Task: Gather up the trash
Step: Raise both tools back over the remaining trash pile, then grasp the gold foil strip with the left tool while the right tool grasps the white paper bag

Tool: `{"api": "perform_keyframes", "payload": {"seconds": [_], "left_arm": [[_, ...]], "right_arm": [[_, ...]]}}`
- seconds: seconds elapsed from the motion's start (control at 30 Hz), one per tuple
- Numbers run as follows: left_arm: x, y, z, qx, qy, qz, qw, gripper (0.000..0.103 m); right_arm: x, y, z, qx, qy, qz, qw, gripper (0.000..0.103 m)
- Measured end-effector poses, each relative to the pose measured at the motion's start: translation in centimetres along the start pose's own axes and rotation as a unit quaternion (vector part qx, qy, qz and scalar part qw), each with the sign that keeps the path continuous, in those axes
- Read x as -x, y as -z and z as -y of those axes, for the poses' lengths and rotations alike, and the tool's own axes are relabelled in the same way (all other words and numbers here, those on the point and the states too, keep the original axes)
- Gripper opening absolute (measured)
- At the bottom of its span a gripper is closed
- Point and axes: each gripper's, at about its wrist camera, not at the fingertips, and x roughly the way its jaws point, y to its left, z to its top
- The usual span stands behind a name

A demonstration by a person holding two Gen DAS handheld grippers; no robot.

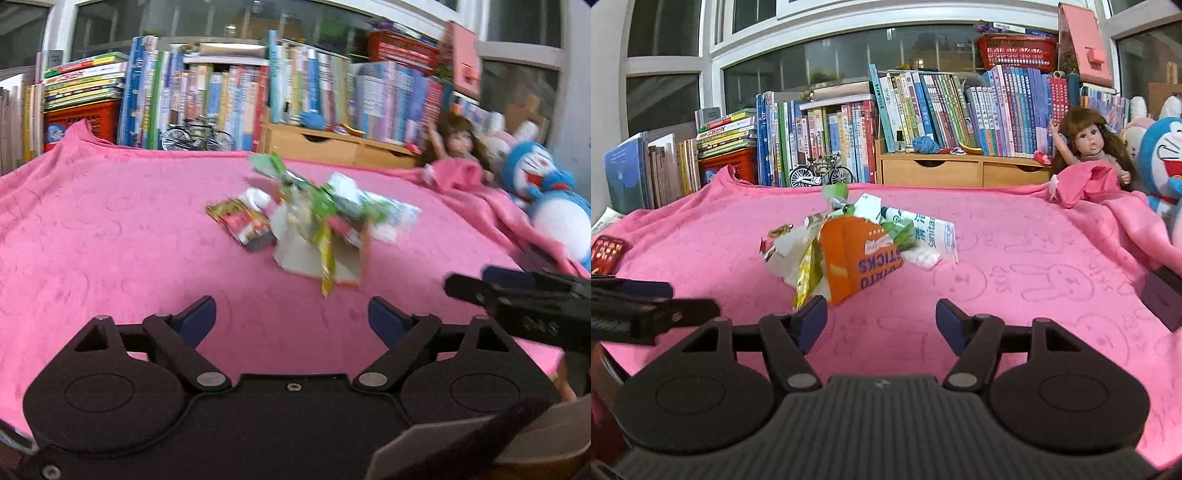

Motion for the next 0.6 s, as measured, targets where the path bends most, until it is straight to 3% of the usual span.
{"api": "perform_keyframes", "payload": {"seconds": [0.1,0.13,0.3,0.43,0.6], "left_arm": [[-2.1,-1.3,-0.3,0.018,-0.008,-0.003,0.9998,0.063],[-2.7,-1.6,-0.5,0.023,-0.001,-0.006,0.9997,0.06],[-5.9,-2.3,0.3,0.041,0.035,-0.018,0.9984,0.055],[-8.6,-2.5,1.4,0.041,0.028,-0.023,0.9985,0.044],[-11.3,-2.5,2.1,0.051,0.025,-0.026,0.998,0.042]], "right_arm": [[-1.4,-0.6,0.0,-0.001,-0.004,-0.002,1.0,0.078],[-1.8,-0.8,-0.1,0.003,-0.002,-0.002,1.0,0.078],[-3.3,-1.1,0.3,-0.008,0.005,-0.007,1.0,0.078],[-4.0,-2.4,1.5,-0.014,0.026,0.003,1.0,0.078],[-6.5,-5.0,4.1,-0.019,0.068,0.009,0.997,0.078]]}}
